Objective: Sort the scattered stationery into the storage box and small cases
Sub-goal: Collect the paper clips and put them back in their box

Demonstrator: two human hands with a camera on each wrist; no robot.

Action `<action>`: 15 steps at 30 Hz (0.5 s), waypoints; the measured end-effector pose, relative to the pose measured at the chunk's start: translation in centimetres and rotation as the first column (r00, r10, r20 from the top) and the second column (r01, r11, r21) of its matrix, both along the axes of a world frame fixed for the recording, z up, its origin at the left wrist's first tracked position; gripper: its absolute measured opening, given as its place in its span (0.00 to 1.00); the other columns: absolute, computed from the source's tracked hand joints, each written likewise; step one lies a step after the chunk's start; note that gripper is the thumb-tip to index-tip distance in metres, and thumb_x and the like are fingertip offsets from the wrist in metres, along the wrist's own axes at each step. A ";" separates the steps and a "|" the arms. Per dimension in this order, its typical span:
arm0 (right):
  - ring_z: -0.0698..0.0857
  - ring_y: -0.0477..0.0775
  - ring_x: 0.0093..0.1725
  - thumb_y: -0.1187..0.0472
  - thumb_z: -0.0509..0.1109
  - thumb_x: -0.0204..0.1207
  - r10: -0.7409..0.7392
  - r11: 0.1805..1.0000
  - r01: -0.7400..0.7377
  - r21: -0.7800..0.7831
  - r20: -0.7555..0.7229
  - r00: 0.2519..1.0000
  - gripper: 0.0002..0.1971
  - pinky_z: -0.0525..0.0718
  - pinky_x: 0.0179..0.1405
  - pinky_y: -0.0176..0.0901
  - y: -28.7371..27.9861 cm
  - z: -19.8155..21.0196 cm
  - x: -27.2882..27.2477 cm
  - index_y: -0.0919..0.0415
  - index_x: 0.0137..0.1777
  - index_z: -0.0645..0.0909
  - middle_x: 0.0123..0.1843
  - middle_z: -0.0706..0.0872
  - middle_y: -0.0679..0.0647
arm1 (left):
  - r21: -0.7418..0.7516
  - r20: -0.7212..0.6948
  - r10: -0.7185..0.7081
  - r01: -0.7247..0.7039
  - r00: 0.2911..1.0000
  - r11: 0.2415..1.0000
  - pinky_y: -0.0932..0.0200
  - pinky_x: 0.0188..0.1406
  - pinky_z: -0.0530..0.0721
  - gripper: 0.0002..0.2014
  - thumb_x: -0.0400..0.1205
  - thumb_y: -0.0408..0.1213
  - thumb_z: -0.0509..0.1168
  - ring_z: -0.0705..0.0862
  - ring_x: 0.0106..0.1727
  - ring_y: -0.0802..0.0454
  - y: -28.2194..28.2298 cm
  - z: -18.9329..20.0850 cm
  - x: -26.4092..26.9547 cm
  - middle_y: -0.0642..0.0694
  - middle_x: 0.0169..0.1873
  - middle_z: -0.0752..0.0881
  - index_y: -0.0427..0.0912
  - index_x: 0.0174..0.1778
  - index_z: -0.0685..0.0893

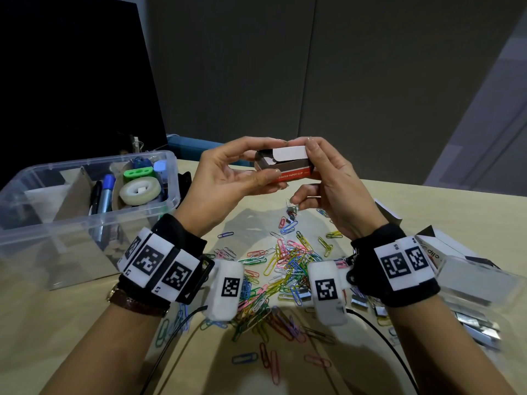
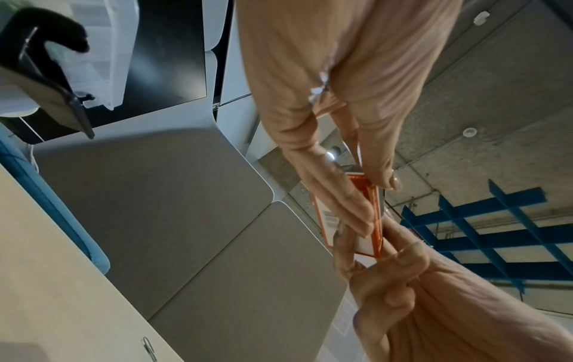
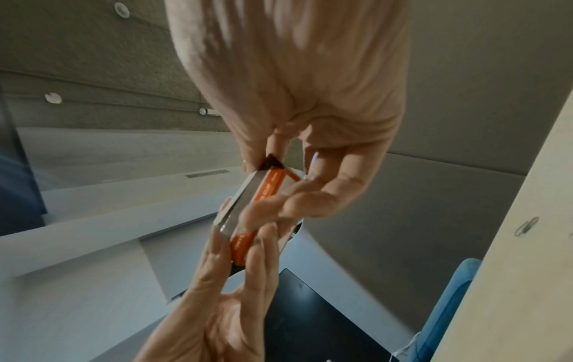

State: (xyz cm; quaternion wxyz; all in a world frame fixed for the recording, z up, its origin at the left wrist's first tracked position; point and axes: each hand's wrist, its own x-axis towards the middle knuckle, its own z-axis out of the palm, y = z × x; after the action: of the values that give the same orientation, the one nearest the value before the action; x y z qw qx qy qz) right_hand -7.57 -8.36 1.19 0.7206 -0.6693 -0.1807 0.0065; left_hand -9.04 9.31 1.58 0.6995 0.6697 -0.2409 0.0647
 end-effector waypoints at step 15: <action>0.86 0.50 0.28 0.51 0.57 0.87 0.066 0.998 -0.066 0.006 -0.036 0.997 0.12 0.83 0.31 0.40 0.0 0.4 -0.2 0.48 0.59 0.82 0.46 0.88 0.51 | -0.043 0.001 0.027 -0.027 1.000 0.999 0.51 0.49 0.90 0.15 0.79 0.25 0.68 0.91 0.45 0.37 -0.3 0.0 -0.2 0.31 0.55 0.85 0.36 0.62 0.83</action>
State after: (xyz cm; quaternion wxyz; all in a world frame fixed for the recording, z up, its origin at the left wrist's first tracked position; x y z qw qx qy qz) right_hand -7.79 -8.34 1.55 0.7247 -0.6612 -0.1895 0.0420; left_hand -9.20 8.97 1.60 0.7126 0.6577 -0.2308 0.0797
